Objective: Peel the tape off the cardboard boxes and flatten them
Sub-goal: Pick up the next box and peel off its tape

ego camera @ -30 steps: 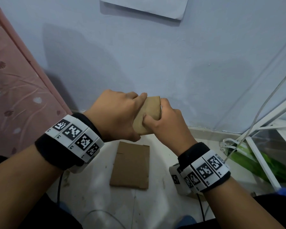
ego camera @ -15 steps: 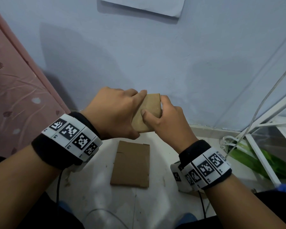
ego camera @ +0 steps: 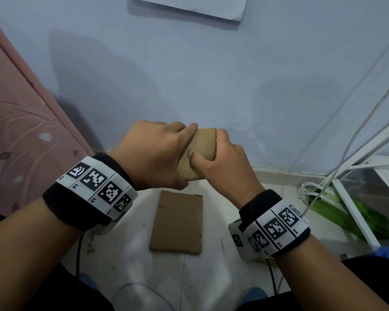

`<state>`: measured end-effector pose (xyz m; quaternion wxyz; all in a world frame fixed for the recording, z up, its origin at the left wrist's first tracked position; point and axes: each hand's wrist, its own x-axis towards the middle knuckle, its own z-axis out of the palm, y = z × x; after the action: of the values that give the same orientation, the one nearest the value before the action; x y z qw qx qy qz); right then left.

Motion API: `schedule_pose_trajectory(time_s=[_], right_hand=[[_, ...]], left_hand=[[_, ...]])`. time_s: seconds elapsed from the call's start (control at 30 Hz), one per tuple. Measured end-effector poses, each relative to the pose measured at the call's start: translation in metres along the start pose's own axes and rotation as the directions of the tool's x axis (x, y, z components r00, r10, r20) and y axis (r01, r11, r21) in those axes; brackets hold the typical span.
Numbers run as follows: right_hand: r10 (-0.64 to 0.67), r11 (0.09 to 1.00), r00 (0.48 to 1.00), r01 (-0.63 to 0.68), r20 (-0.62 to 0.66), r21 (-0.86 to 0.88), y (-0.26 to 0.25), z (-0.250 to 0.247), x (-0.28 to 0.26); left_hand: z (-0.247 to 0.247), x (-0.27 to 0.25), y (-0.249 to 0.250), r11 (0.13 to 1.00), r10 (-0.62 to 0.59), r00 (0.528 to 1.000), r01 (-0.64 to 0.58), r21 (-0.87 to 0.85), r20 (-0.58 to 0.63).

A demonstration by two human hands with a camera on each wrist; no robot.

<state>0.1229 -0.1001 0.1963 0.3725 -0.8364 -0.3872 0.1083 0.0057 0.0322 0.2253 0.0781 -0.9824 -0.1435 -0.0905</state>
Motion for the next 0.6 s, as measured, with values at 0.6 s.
schedule_pose_trajectory(time_s=[0.6], right_hand=[[0.017,1.0,1.0,-0.017,0.002,-0.006,0.0027,0.0035,0.0014]], left_hand=[[0.0045,-0.0004,-0.0012,1.0,0.011,1.0,-0.011,-0.007,-0.005]])
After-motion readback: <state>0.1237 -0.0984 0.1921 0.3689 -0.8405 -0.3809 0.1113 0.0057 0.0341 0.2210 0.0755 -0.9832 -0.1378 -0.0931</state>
